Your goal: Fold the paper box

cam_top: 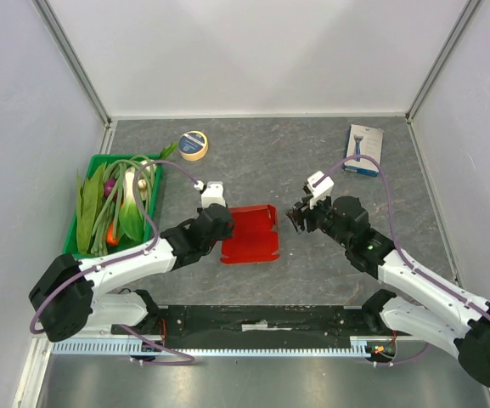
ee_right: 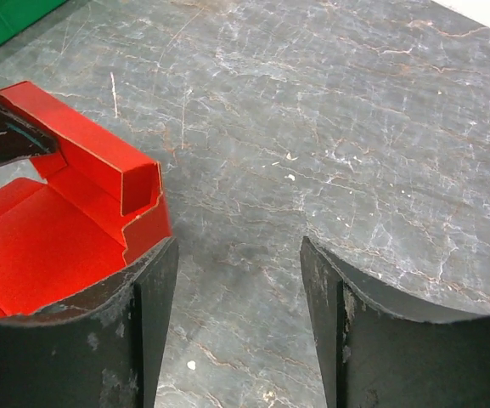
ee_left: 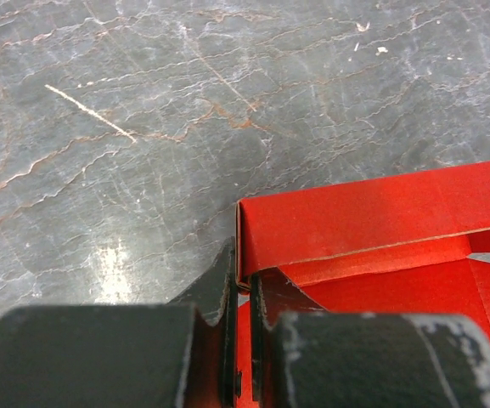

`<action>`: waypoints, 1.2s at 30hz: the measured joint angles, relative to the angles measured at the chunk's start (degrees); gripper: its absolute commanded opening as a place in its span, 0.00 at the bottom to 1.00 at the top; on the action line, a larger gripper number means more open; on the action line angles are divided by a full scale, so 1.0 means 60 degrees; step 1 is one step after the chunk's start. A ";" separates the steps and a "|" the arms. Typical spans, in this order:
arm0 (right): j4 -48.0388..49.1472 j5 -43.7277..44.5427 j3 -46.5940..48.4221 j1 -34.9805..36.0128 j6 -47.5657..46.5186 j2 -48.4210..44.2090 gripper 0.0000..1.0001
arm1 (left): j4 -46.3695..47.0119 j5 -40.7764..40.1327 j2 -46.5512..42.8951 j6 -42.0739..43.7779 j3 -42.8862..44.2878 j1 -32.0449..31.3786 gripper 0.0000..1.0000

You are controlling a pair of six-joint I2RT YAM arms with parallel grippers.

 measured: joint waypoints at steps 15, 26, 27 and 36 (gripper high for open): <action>0.0197 -0.3650 -0.0168 -0.0616 -0.0149 0.0659 0.71 | 0.1297 0.3497 -0.1676 0.1224 -0.0962 0.1789 0.02; 0.0452 -0.5472 -0.0018 -0.1111 -0.0208 0.1162 0.71 | 0.1330 0.4120 -0.1923 0.1596 -0.1024 0.1800 0.02; 0.0481 -0.5599 0.0022 -0.1111 -0.0182 0.1228 0.71 | 0.1330 0.4167 -0.1931 0.1610 -0.1024 0.1800 0.02; 0.0827 -0.6608 0.0510 -0.1111 0.0044 0.2014 0.70 | 0.1253 0.4291 -0.1887 0.1803 -0.1024 0.1800 0.02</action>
